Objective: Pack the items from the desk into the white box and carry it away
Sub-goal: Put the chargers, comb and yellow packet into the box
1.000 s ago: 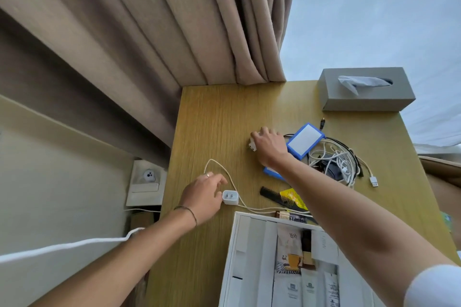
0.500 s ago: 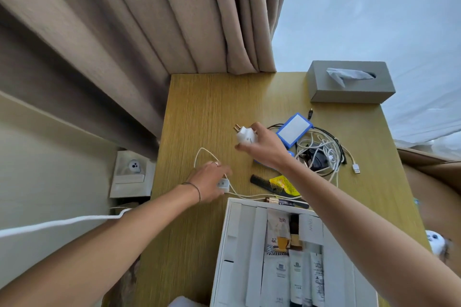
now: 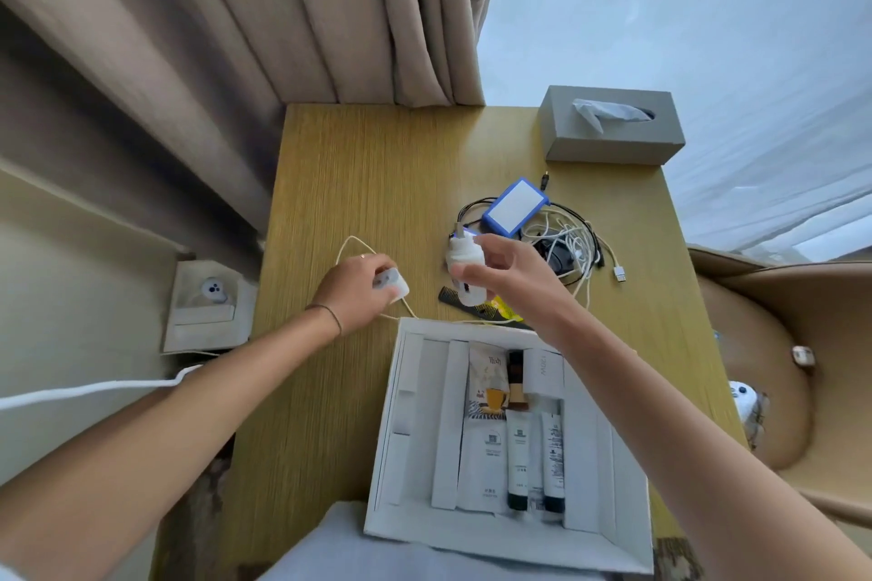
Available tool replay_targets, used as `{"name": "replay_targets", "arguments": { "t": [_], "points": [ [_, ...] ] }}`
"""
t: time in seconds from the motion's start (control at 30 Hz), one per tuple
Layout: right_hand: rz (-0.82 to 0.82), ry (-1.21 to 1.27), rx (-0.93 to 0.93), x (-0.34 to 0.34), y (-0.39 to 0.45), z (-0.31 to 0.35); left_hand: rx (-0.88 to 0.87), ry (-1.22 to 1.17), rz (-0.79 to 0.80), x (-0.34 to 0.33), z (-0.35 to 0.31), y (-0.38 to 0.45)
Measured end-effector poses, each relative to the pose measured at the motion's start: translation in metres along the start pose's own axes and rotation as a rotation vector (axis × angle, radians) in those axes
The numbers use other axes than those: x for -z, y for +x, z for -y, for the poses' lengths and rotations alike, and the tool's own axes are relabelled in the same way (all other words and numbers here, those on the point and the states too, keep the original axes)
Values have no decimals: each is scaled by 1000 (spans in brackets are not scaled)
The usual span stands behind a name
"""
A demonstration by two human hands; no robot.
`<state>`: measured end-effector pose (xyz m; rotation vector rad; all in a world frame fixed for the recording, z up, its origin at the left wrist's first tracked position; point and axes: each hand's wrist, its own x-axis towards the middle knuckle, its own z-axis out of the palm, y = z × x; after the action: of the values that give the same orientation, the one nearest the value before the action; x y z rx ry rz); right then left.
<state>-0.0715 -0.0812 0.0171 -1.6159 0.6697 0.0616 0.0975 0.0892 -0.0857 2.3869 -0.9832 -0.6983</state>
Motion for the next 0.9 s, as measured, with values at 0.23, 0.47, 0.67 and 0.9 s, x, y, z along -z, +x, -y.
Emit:
{"name": "replay_targets", "arguments": {
  "t": [0.23, 0.47, 0.67, 0.9],
  "points": [
    [94, -30, -64, -16, -45, -26, 41, -233, -211, 11, -23, -40],
    [187, -238, -185, -57, -66, -80, 101, -395, -348, 17, -38, -76],
    [246, -522, -246, -85, -69, -115, 142, -480, -411, 25, -38, -101],
    [360, -745, -299, -106, -70, -126, 99, -447, -359, 31, -49, -120]
  ]
}}
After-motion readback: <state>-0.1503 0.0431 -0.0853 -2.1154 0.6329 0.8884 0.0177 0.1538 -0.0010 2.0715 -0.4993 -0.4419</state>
